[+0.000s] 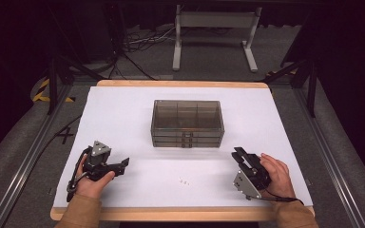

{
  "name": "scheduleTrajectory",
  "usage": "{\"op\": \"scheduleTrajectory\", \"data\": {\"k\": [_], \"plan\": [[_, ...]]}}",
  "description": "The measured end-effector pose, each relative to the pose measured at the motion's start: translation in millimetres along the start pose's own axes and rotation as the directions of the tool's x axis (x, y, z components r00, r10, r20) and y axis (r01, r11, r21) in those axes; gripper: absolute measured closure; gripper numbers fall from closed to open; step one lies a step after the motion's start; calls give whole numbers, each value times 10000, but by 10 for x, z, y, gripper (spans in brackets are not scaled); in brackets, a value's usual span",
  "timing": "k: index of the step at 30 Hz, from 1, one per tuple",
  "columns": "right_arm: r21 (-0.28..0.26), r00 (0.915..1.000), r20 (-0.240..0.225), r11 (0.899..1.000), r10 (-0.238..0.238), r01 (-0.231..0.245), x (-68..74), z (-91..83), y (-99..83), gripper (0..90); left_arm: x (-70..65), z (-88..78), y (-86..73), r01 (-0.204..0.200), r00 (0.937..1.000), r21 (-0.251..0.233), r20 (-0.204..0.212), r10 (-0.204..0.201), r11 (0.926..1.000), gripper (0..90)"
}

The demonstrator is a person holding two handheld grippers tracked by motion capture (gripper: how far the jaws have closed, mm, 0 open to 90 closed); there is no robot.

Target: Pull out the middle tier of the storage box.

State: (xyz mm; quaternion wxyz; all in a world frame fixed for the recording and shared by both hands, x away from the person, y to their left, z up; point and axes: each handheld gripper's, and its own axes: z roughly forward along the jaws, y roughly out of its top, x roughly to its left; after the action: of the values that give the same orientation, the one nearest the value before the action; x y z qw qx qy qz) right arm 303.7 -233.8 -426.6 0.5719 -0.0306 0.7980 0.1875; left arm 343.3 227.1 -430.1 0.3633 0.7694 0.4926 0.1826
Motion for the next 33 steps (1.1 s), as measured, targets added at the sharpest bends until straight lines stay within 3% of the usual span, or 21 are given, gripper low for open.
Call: {"op": "scheduleTrajectory", "data": {"k": [21, 33], "plan": [[-355, 9978, 142, 9972, -648, 653, 34, 76, 286, 728, 5, -30, -45, 63, 9999, 121, -101, -61, 9999, 224], [-153, 9956, 242, 9957, -910, 914, 47, 129, 470, 711, 2, 0, -35, 46, 10000, 133, -27, -45, 9999, 224]]}}
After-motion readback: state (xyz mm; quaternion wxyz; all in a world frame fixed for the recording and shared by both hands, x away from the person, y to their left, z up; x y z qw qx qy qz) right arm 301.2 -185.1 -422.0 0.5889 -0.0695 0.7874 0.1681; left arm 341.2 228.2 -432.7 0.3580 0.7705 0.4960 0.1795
